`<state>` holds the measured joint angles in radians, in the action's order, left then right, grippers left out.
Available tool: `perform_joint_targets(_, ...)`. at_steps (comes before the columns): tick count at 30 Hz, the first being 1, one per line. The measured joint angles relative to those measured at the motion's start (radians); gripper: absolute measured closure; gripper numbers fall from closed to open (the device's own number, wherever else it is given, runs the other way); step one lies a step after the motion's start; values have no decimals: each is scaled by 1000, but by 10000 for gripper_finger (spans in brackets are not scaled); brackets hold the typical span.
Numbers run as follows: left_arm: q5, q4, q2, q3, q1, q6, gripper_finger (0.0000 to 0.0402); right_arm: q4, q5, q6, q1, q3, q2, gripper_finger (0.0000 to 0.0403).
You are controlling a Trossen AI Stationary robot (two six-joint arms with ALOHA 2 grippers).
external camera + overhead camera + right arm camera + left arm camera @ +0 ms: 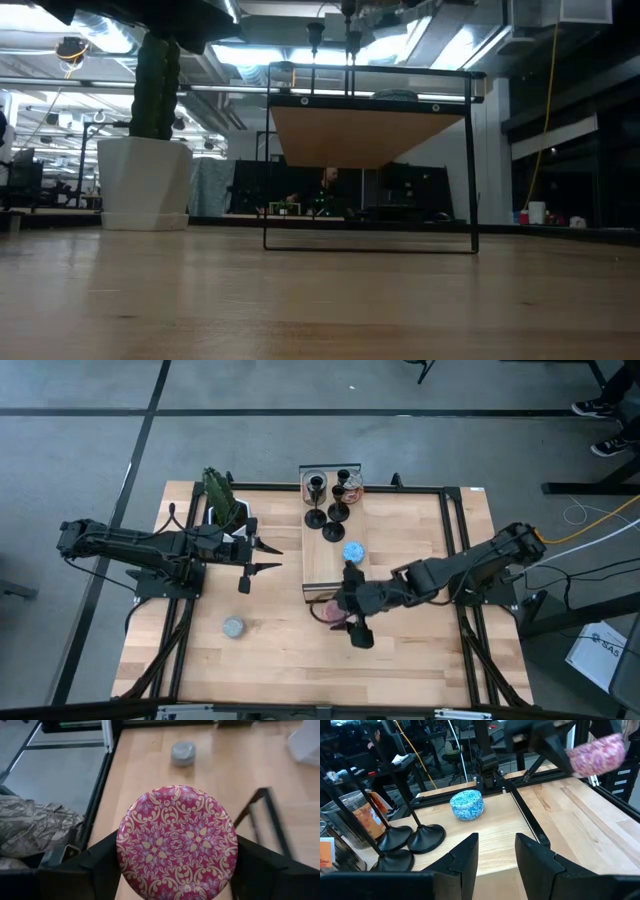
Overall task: Pick & Place candle stick holders
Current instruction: Put the small pink scented candle on the shelf
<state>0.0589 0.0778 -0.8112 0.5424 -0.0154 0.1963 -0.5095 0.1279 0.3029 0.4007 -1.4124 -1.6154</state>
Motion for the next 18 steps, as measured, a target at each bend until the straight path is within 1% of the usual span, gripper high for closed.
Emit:
perform_joint_targets(7, 0, 0, 0, 0, 0, 0, 279, -9, -2, -113, -89, 0, 16, 113)
perform_joint_targets(10, 0, 0, 0, 0, 0, 0, 277, -14, -23, -163, -140, 0, 16, 113)
perform_joint_targets(14, 0, 0, 0, 0, 0, 0, 278, -16, -44, -169, -217, 0, 16, 113)
perform_joint_targets(18, 0, 0, 0, 0, 0, 0, 279, -31, -106, -173, -292, 0, 16, 113)
